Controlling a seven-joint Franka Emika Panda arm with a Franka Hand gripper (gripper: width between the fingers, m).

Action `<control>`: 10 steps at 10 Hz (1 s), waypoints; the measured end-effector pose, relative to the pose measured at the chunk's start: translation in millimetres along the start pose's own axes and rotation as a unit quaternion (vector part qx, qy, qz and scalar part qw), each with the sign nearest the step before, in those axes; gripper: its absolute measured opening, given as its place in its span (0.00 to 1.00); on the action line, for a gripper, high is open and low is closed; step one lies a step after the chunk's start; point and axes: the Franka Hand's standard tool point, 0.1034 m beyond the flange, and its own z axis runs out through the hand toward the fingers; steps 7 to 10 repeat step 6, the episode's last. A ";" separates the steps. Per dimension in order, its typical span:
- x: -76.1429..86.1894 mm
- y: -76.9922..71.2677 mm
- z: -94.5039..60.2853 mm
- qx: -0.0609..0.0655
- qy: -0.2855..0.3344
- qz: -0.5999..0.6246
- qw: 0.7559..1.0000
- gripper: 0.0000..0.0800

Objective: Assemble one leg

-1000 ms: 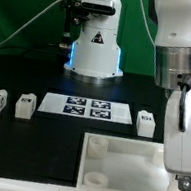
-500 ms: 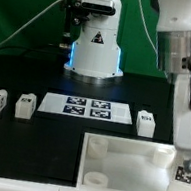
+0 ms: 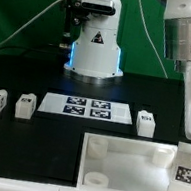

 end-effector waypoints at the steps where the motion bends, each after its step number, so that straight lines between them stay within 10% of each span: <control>1: 0.0 0.0 0.0 0.000 0.000 0.000 1.000 0.81; 10: 0.0 0.0 0.1 0.000 0.000 -0.001 1.000 0.81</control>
Offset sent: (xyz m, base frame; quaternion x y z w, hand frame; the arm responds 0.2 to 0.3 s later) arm 0.0000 0.0000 0.0000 0.0000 0.0000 0.0000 1.0000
